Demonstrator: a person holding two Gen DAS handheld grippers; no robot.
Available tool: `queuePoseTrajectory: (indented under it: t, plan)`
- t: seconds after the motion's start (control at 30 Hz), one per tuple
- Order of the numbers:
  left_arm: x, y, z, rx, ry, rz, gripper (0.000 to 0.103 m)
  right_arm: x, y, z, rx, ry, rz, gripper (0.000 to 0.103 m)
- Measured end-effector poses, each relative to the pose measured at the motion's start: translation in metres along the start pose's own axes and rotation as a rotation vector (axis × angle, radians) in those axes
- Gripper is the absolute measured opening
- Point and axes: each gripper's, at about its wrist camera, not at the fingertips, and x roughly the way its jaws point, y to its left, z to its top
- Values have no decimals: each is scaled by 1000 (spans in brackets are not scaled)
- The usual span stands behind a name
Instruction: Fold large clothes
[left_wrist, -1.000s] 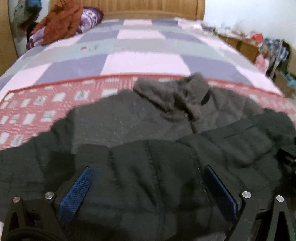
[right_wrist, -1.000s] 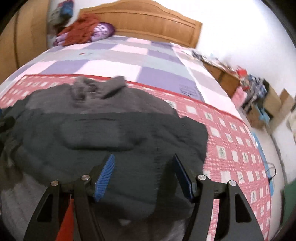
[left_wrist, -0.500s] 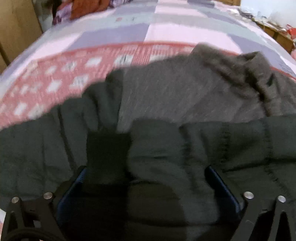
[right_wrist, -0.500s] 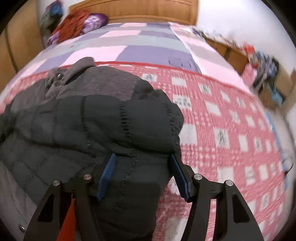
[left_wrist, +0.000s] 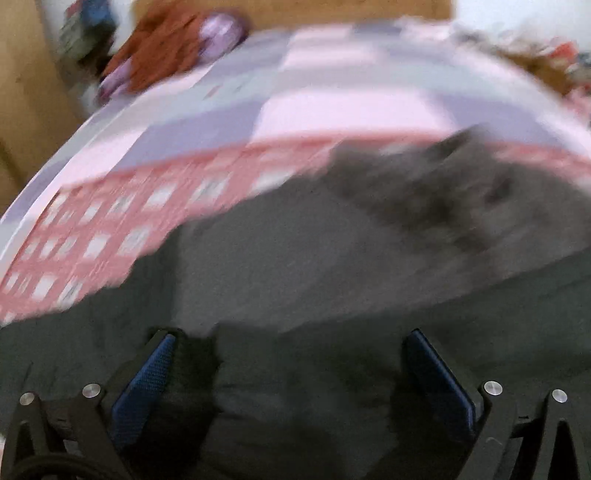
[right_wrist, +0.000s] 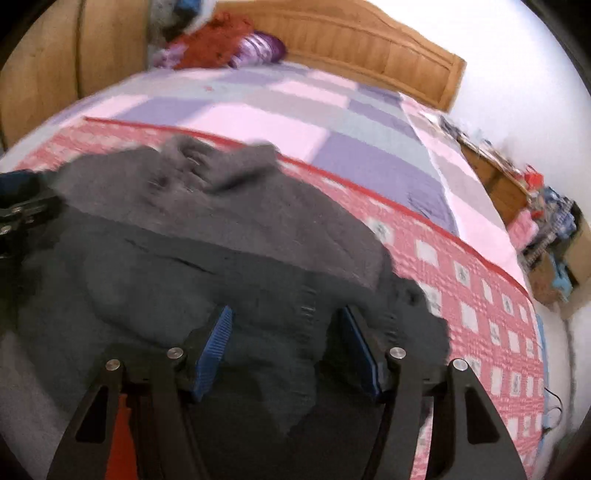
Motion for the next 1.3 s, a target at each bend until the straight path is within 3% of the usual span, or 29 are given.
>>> queuePoseTrajectory:
  t: [0.03,0.07,0.1,0.13,0.2,0.33,0.47,0.57,0.67,0.8,0.87,0.97,1.07,1.2,1.27,1.3]
  plan:
    - [15,19,-7,-42,63,12,103,8,-25,-5,86,30,-7,64]
    - [26,43,-17,-119,106,-47,103,12,-40,-8,130,41,-17,64]
    - [28,55,-22,-163,113,-91,103,14,-59,-14,185,51,-34,64]
    - [26,63,-25,-181,107,-115,103,15,-73,-19,228,60,-23,71]
    - [14,62,-25,-144,72,-101,103,14,-85,-24,256,69,32,73]
    - [-11,80,-25,-205,4,-71,103,-3,-77,-22,225,14,-12,73]
    - [-29,107,-22,-277,-47,-32,103,-27,-70,-21,236,-54,9,73]
    - [-34,129,-18,-324,-48,45,102,-44,-54,-25,175,-74,36,73]
    - [-38,133,-17,-377,-30,27,101,-51,-32,-29,115,-73,69,73]
    - [-58,75,-11,-226,-79,-83,101,-46,-5,-32,77,-50,96,73]
    - [-64,27,-10,-97,-93,-157,101,-41,4,-31,76,-40,100,73]
    - [-47,-11,-18,5,-37,-173,101,-34,17,-31,29,-24,62,73]
    - [-16,-4,-33,15,52,-131,101,-27,14,-35,-1,-1,36,73]
    - [-10,24,-42,26,54,-86,103,-24,-19,-43,38,2,-11,73]
    - [-4,48,-46,-35,88,-81,103,-21,-40,-51,78,18,-55,73]
    - [2,61,-46,-83,108,-116,103,-21,-48,-54,102,18,-51,73]
